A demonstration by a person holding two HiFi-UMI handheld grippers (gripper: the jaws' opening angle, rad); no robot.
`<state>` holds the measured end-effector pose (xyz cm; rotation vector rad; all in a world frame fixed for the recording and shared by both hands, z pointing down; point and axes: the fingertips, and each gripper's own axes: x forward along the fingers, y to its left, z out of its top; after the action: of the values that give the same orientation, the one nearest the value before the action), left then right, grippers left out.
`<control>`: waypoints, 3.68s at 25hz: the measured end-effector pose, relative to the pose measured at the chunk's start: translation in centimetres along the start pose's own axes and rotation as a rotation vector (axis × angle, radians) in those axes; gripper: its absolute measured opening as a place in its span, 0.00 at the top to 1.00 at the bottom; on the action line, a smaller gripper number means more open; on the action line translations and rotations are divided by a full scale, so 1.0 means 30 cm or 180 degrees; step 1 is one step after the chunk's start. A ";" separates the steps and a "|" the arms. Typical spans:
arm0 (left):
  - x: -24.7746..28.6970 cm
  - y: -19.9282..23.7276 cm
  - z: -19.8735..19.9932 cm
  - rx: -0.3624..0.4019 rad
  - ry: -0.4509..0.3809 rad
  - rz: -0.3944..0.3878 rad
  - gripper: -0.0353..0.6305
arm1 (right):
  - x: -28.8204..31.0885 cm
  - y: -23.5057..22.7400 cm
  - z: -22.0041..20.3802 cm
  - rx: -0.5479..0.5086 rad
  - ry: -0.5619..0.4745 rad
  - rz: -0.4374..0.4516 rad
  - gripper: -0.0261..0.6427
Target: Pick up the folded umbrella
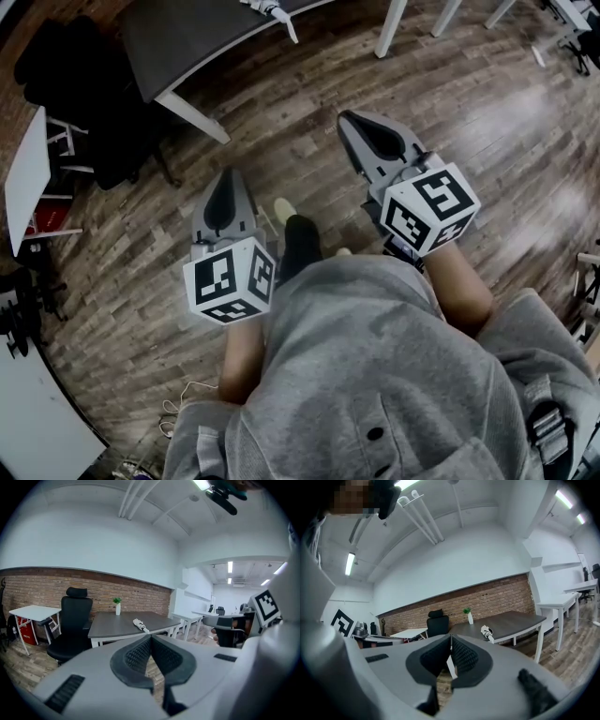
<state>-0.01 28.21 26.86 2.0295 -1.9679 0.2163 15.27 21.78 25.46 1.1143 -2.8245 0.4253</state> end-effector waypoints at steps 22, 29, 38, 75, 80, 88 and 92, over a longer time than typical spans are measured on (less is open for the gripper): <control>0.441 0.327 0.212 0.0114 -0.0013 -0.0088 0.93 | 0.536 -0.112 0.132 -0.0046 0.0054 -0.0228 0.92; 0.509 0.422 0.244 0.0071 -0.0015 -0.0120 0.93 | 0.653 -0.097 0.156 -0.0075 0.0076 -0.0250 0.92; 0.579 0.542 0.265 0.0058 -0.0014 -0.0140 0.93 | 0.802 -0.064 0.170 -0.0129 0.0069 -0.0264 0.92; 0.766 0.656 0.352 0.0038 -0.0112 -0.0345 0.93 | 1.005 -0.184 0.282 -0.0380 -0.0049 -0.0527 0.92; 0.879 0.664 0.376 0.0046 -0.0081 -0.0337 0.93 | 1.086 -0.264 0.297 -0.0363 -0.0019 -0.0526 0.92; 1.118 0.698 0.419 0.0028 0.0011 -0.0263 0.93 | 1.265 -0.437 0.327 -0.0336 0.0062 -0.0519 0.92; 1.229 0.706 0.447 0.0008 0.0050 -0.0227 0.93 | 1.342 -0.522 0.338 -0.0336 0.0127 -0.0513 0.92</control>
<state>-20.67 -11.26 28.24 2.0888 -1.8833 0.2180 -3.30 -18.51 26.16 1.2838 -2.6626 0.2791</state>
